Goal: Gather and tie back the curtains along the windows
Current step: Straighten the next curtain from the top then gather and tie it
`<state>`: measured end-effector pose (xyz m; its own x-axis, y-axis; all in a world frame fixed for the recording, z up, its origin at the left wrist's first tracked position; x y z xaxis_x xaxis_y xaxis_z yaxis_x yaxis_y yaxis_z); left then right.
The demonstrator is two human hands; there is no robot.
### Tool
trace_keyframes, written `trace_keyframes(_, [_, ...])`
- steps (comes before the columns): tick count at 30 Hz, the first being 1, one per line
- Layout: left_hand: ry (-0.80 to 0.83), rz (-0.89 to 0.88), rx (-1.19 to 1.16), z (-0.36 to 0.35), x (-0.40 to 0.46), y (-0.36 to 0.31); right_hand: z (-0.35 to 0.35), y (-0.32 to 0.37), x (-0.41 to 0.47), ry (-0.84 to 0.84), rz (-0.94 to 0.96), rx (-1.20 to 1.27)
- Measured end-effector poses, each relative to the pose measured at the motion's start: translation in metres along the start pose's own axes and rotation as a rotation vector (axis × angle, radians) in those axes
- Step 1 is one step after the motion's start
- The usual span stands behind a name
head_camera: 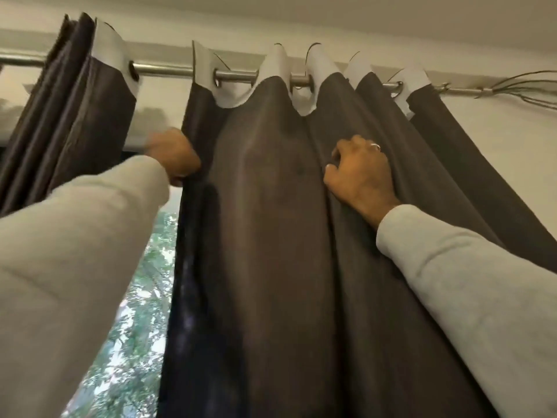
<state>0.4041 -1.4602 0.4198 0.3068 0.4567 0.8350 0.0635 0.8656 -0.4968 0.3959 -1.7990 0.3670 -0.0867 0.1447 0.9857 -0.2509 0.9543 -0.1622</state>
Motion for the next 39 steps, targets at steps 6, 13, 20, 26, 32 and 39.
trace_keyframes(6, [0.064, -0.146, -0.459, 0.018, -0.033, -0.026, -0.014, -0.005, 0.023, -0.089, -0.065, 0.185])
trace_keyframes(13, [0.012, -0.061, -0.515, 0.030, -0.031, -0.035, -0.039, 0.032, 0.028, -0.058, -0.121, 0.516])
trace_keyframes(20, [0.052, -0.048, -0.425, 0.022, -0.021, -0.034, -0.079, 0.095, 0.039, 0.135, 0.014, 0.539])
trace_keyframes(26, [0.159, -0.059, -0.656, 0.008, -0.003, -0.033, -0.072, 0.130, 0.071, 0.267, 0.288, 0.646])
trace_keyframes(32, [0.173, -0.054, -0.709, -0.004, 0.007, -0.024, -0.037, -0.002, 0.062, -0.099, -0.316, 0.135])
trace_keyframes(39, [0.239, -0.124, -0.668, -0.020, 0.014, -0.027, -0.100, 0.047, 0.047, 0.211, -0.147, 0.378])
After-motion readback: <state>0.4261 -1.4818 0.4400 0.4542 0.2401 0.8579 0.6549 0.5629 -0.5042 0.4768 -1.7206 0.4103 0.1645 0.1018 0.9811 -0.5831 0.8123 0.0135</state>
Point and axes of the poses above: each hand's wrist, its own x-axis towards the middle knuckle, its own z-axis out of the back of the hand, y = z × x, the point moved 9 cm from there along x, towards the middle knuckle, and after that the axes turned 14 degrees about z, right-handed, at the moved point
